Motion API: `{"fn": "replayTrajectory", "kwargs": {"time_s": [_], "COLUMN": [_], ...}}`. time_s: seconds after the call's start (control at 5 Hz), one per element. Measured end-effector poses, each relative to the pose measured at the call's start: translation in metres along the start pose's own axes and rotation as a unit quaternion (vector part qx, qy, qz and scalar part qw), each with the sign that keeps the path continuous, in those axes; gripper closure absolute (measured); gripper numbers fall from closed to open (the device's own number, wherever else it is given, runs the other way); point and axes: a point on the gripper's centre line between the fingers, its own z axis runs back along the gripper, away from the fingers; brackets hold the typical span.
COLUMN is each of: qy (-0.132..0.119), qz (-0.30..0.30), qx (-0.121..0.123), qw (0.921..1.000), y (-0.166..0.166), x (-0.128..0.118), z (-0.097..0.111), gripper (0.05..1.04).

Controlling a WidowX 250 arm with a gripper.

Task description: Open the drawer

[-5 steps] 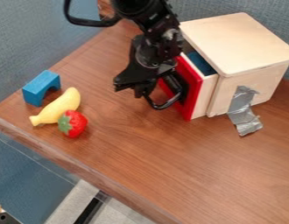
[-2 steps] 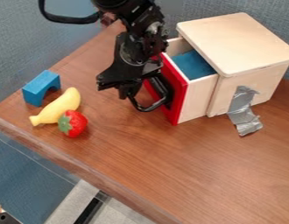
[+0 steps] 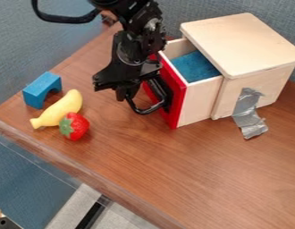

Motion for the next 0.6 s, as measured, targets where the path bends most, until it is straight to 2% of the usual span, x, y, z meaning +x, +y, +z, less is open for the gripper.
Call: {"fn": "replayTrajectory", "kwargs": {"time_s": [0.6], "qy": [0.008], "qz": [-0.013], "qx": [0.009], "qw": [0.9998], "y": [0.0118], "x": [0.005], "z": [-0.0002], "gripper": [0.968]}}
